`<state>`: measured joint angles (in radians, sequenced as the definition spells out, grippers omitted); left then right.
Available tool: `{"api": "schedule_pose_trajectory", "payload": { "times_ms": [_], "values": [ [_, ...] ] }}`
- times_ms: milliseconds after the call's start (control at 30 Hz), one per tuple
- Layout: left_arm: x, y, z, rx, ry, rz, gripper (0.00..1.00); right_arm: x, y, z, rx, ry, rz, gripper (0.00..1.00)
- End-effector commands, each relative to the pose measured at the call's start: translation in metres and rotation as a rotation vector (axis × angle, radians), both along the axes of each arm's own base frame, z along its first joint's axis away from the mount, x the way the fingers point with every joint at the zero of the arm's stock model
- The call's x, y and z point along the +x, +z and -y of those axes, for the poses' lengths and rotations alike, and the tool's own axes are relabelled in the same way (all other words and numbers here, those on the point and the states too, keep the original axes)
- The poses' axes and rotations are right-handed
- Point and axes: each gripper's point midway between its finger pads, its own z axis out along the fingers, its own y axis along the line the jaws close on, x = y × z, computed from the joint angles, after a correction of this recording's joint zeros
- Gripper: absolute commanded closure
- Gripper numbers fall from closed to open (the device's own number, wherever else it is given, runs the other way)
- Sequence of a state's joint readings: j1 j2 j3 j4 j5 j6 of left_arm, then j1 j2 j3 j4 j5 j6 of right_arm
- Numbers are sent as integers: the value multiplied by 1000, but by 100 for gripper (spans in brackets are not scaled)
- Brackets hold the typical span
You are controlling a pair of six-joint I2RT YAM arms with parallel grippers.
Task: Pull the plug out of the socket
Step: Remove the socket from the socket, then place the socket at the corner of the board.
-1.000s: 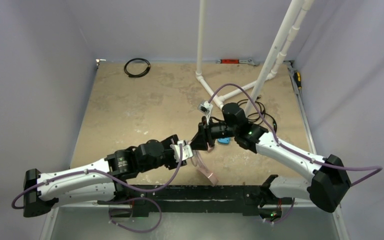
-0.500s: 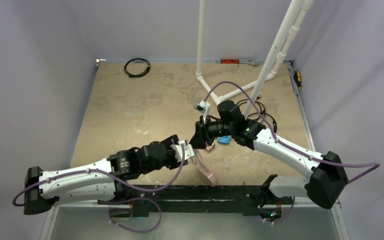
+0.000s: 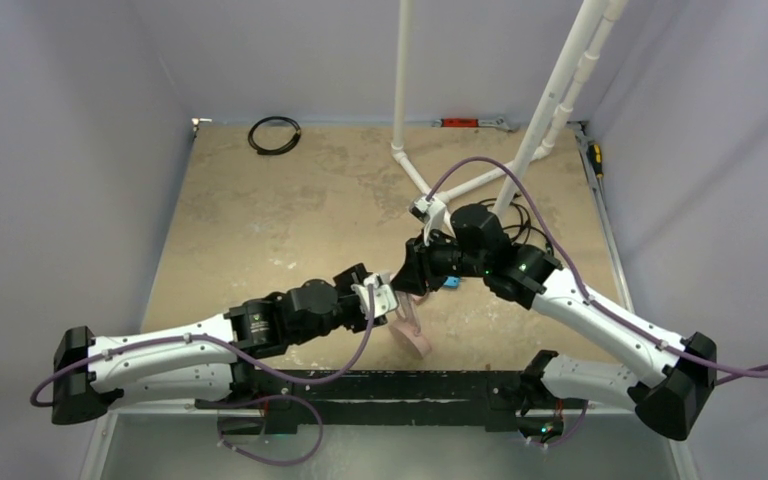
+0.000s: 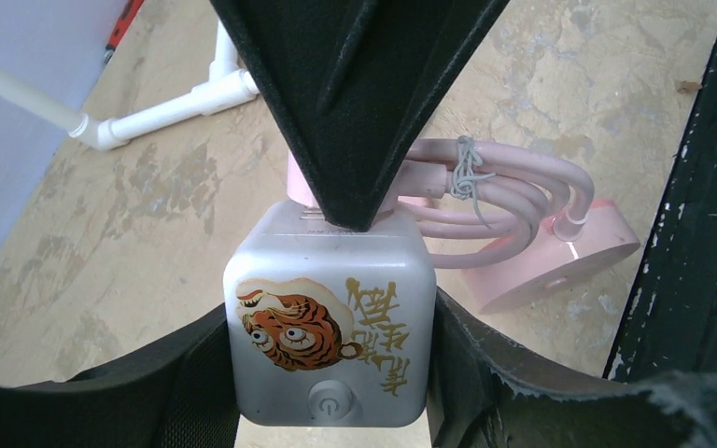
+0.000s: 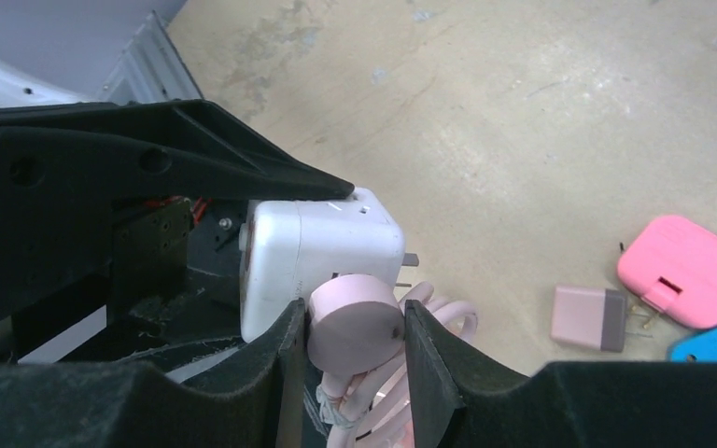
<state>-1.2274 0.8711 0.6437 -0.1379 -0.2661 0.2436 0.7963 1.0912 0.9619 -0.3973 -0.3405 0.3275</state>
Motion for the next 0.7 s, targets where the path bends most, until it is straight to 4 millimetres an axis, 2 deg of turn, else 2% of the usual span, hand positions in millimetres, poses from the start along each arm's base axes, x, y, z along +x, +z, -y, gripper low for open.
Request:
{"api": "schedule_pose_trajectory", "payload": {
  "times_ms": [0,200,367,433,533,667],
  "values": [
    [2,-16,-16,129,55,12,100,50,-18,69,-274,-289,130,100],
    [5,-22,-17,165,76,15,100,58,13,73,-148,-259,129,100],
    [3,-30,-15,197,60,7,100,69,35,83,-139,-332,191,100],
    [3,-30,-13,198,59,8,100,67,43,80,-116,-318,196,100],
    [5,-23,-14,175,74,17,100,61,46,70,-71,-269,181,100],
    [10,-14,-22,135,122,27,100,60,41,66,-54,-258,168,100]
  ]
}}
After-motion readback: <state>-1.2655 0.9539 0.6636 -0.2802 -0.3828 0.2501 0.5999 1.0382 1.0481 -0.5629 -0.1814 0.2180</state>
